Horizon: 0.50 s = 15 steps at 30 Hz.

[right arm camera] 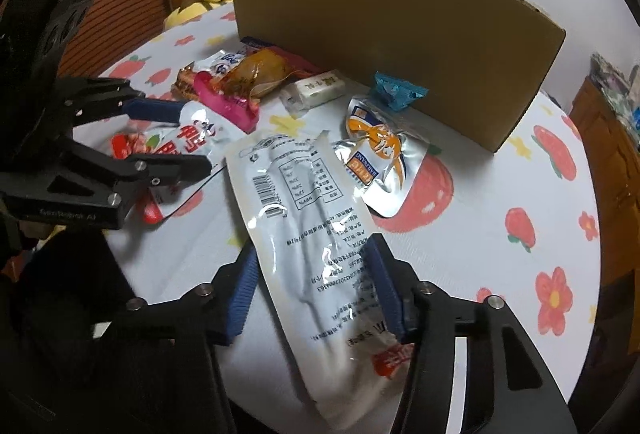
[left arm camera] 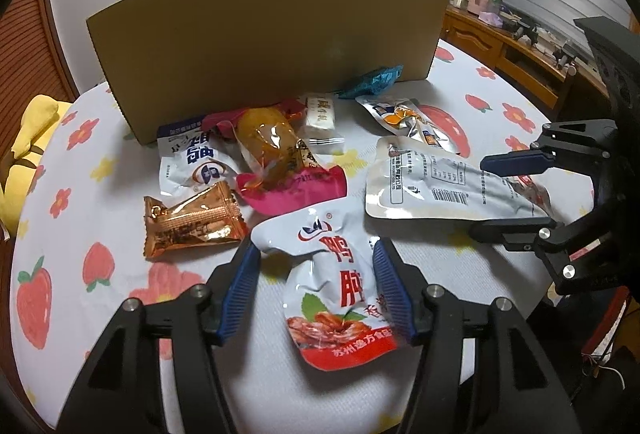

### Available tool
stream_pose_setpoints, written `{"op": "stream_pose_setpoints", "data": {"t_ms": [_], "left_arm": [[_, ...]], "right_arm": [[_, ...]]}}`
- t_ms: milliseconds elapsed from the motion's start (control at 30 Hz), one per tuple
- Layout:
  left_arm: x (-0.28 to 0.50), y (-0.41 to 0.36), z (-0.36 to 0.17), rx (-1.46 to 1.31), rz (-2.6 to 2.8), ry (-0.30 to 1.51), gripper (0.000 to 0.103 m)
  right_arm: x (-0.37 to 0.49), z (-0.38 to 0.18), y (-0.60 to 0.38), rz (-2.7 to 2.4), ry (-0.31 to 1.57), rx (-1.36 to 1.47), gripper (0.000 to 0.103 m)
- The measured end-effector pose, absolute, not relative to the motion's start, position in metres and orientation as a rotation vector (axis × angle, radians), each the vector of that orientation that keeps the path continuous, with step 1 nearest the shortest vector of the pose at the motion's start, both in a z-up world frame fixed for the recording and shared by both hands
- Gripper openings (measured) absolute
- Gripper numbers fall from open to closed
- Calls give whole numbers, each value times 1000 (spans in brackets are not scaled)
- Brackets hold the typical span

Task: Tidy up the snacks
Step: 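Grasp the duck snack pouch with the left tool while the right tool grasps the white vacuum pack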

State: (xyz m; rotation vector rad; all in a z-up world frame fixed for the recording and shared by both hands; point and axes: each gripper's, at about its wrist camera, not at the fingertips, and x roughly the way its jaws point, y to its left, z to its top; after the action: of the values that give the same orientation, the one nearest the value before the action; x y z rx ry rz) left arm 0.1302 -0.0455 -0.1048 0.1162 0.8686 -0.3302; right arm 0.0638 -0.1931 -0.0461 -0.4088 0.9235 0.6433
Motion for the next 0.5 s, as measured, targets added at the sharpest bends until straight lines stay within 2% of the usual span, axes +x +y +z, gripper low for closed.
{"op": "stream_pose_setpoints", "data": {"t_ms": [200,233,267,400,500], "left_arm": [[129,-49,-105,125,-337,859,60],[128,-50,-105,128,-344,856,54],[126,-51,-104,132,-353,851,38],[125,-50,-104,120,-361,848,36],[124,-46,-102,80,-364,837,31]], "right_arm": [[56,-42,-198,619,899,-397,46],[55,-41,-199,617,892,-390,46],[55,-41,-200,613,886,-380,45],[53,-36,-205,605,860,-349,40],[50,-30,-206,596,833,-342,35]]}}
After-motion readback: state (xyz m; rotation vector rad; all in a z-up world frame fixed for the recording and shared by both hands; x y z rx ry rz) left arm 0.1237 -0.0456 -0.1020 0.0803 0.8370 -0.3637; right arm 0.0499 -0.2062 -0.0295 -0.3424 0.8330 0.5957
